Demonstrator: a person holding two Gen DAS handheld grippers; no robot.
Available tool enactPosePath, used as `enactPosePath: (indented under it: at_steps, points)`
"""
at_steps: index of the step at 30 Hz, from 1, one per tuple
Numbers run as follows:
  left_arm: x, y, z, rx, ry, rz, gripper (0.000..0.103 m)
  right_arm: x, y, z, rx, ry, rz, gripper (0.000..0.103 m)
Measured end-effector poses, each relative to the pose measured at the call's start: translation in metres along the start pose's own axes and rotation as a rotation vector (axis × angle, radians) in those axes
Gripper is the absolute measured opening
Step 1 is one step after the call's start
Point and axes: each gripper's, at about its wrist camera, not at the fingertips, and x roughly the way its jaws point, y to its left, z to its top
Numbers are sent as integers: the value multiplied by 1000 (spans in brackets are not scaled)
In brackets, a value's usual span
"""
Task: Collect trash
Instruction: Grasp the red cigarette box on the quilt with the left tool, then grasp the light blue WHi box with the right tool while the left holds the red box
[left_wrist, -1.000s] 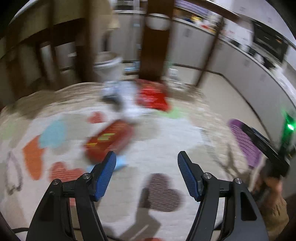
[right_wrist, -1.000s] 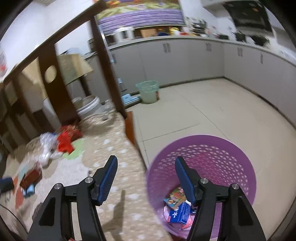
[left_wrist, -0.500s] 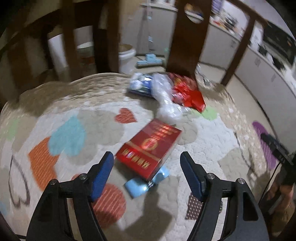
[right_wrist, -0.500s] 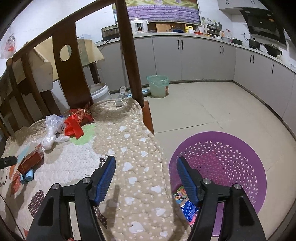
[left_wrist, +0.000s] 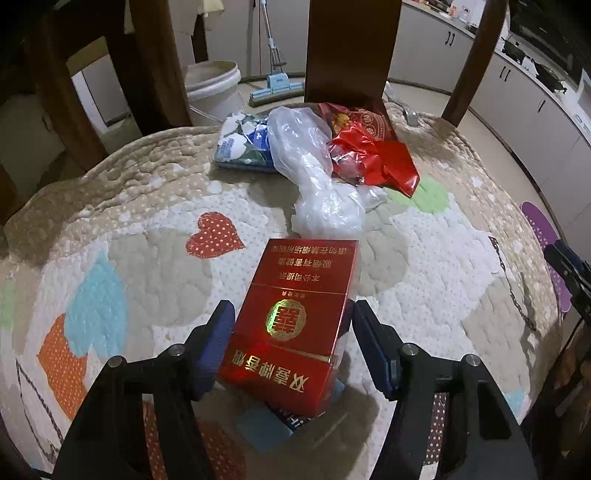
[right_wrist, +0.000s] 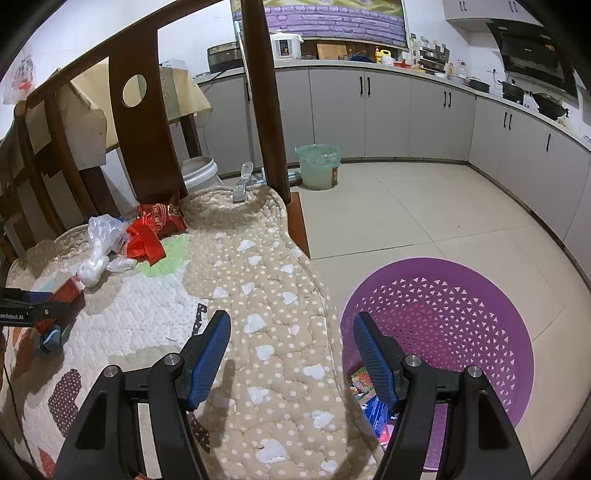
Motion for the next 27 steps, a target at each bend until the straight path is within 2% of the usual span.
enactPosePath:
  at_steps: [3,7,13,16,18,21,27]
  points:
    - [-12,-1,-6,-23,-34,-11,64,1,0,-1,0,4,-3,73]
    - [-46,6,-18,-82,-115,0,64,3,1,-3,-4,10,-8,73]
    - [-86,28,-50,-165,-185,66,64,4,5,-8,-13,21,1,73]
    - [-93,43,-65,-206,-189,94,64,-3,17,-9,-33,56,111,73]
    - [-96,52,-74,-224,-189,111,64,-9,33,-11,-35,97,234,75]
    - [-99,64,-86,-246,-199,131,64,-8,81,-17,-90,185,401,77]
    - [-103,83,-109,-273,-201,131,64,20,165,-20,-123,349,564,76]
